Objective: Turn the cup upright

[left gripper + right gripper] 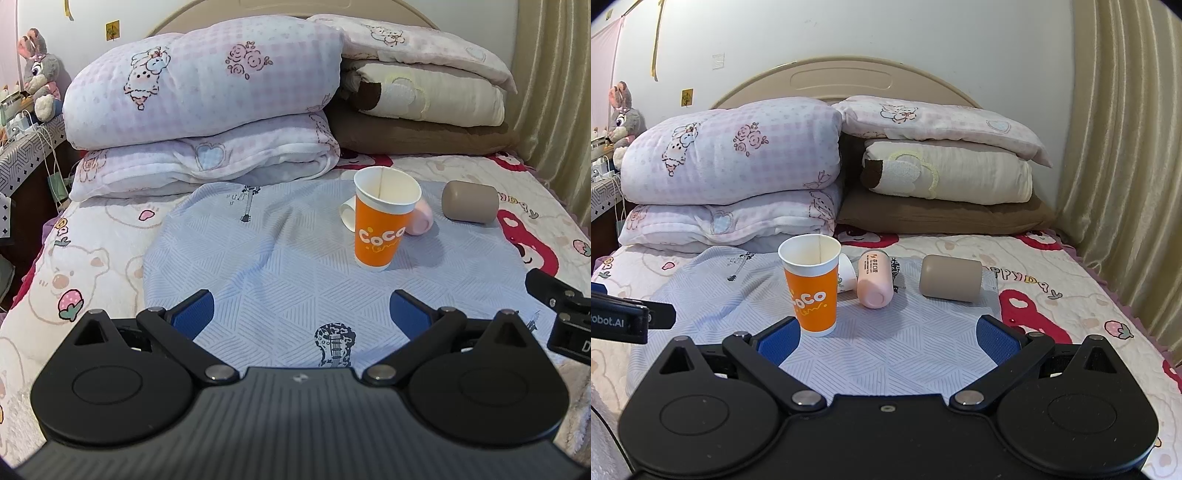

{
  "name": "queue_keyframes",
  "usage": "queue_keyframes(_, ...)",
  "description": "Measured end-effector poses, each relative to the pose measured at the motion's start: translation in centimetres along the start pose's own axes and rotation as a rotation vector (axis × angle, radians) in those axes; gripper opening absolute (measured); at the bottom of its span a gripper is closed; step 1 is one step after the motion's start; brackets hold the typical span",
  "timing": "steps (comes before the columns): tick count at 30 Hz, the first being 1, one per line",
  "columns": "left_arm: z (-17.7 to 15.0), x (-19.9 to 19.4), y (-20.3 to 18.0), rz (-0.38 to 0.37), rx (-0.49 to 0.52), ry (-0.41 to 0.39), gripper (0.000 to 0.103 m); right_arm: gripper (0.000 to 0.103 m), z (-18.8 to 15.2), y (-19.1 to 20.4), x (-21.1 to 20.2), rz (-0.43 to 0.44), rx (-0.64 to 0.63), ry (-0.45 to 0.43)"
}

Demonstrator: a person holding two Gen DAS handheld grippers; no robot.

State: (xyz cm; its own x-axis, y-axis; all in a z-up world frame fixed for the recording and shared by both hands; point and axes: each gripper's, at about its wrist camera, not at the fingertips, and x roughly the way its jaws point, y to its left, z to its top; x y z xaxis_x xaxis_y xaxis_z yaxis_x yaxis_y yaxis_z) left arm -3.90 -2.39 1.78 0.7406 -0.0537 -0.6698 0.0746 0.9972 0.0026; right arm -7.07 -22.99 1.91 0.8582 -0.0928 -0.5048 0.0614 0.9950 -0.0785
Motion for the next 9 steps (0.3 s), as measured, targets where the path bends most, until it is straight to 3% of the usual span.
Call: queue_keyframes(9, 0.02, -0.14, -0.07, 0.007, 0.010, 0.003, 0.103, 0.103, -0.06, -0.07, 0.03, 0.000, -0.001, 0.001)
